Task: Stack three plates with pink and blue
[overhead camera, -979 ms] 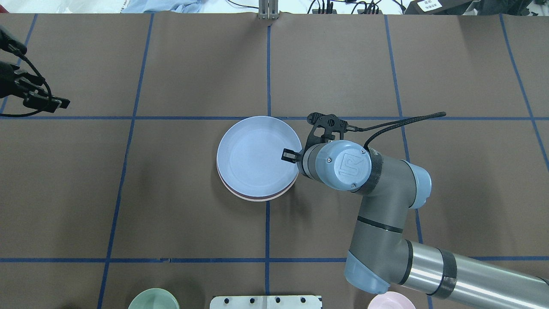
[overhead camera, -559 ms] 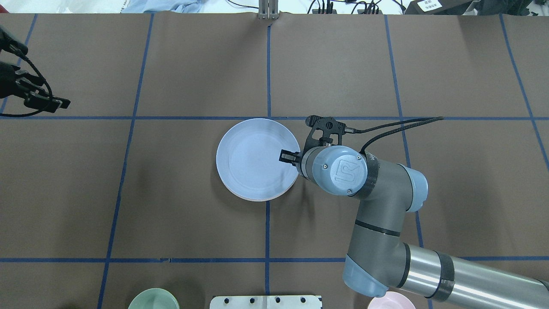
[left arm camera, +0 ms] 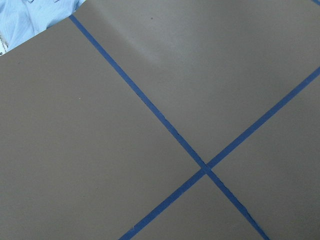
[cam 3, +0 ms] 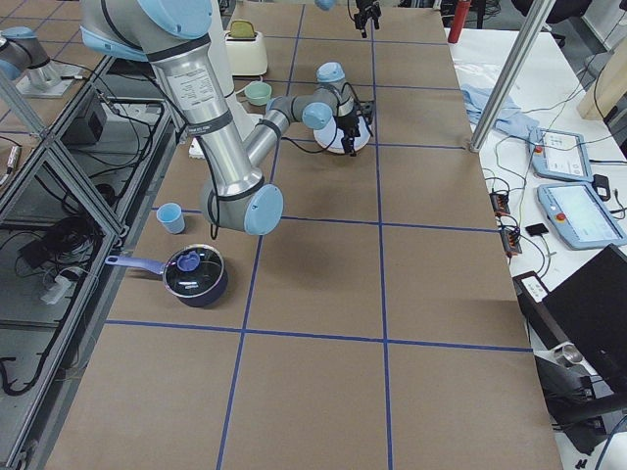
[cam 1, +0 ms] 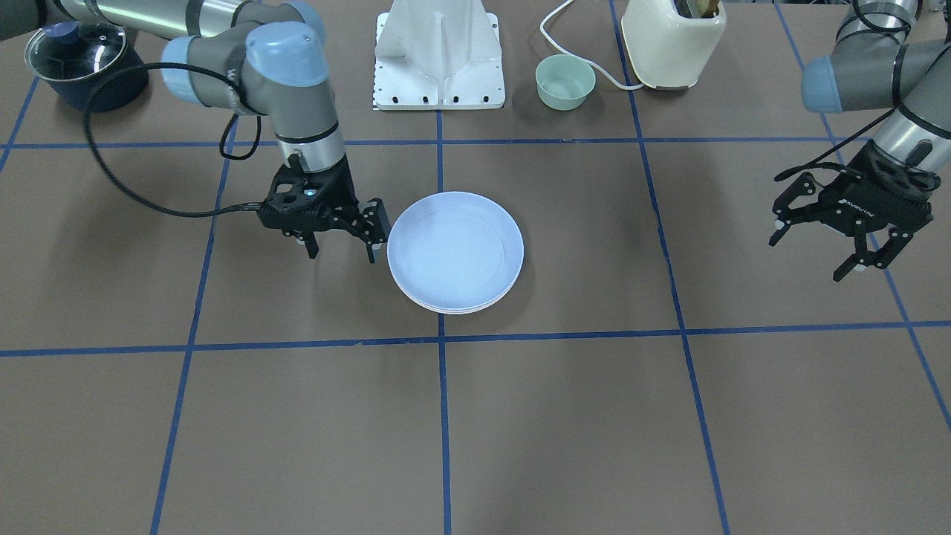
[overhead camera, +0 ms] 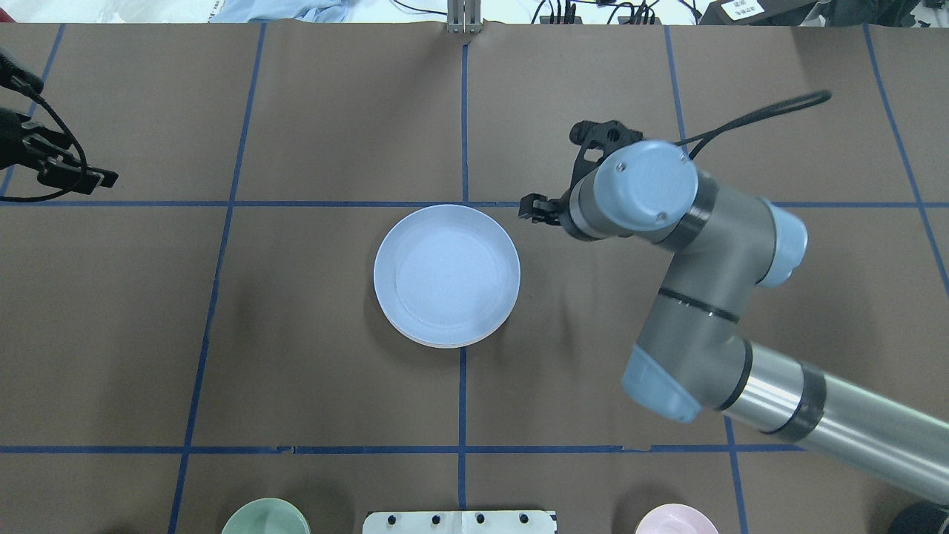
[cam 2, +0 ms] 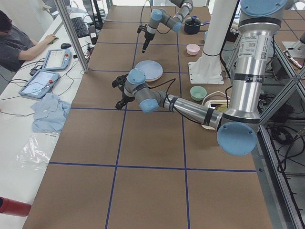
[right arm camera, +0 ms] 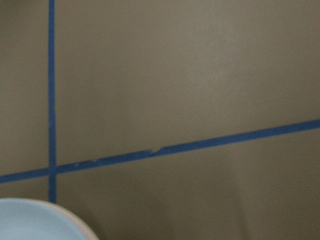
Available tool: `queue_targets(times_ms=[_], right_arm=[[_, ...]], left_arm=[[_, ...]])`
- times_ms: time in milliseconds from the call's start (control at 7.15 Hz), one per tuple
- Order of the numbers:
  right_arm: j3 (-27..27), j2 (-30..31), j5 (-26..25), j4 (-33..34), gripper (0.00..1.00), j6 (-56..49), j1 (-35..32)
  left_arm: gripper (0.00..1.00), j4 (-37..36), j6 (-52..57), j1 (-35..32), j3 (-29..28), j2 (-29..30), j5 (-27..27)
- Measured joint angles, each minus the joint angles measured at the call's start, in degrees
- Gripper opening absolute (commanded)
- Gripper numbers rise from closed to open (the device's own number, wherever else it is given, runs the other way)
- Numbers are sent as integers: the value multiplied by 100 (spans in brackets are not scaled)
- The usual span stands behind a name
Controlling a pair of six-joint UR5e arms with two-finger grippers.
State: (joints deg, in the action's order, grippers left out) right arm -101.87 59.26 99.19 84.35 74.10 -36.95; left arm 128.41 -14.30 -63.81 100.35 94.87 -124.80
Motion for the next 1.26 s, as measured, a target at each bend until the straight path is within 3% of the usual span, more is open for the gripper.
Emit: queue_targets(times_ms=[420, 839, 1259], right_arm=[[-37, 519, 1566, 563, 100, -3075, -1717], [3, 1793, 2663, 624, 100, -6289, -3503], [34, 3315, 3311, 347, 100, -7506, -4772]], left_arm=[[100, 7, 89, -281, 61, -312, -31], [100, 17, 102, -562, 31, -603, 17], [100, 20, 84, -829, -166, -864, 40]])
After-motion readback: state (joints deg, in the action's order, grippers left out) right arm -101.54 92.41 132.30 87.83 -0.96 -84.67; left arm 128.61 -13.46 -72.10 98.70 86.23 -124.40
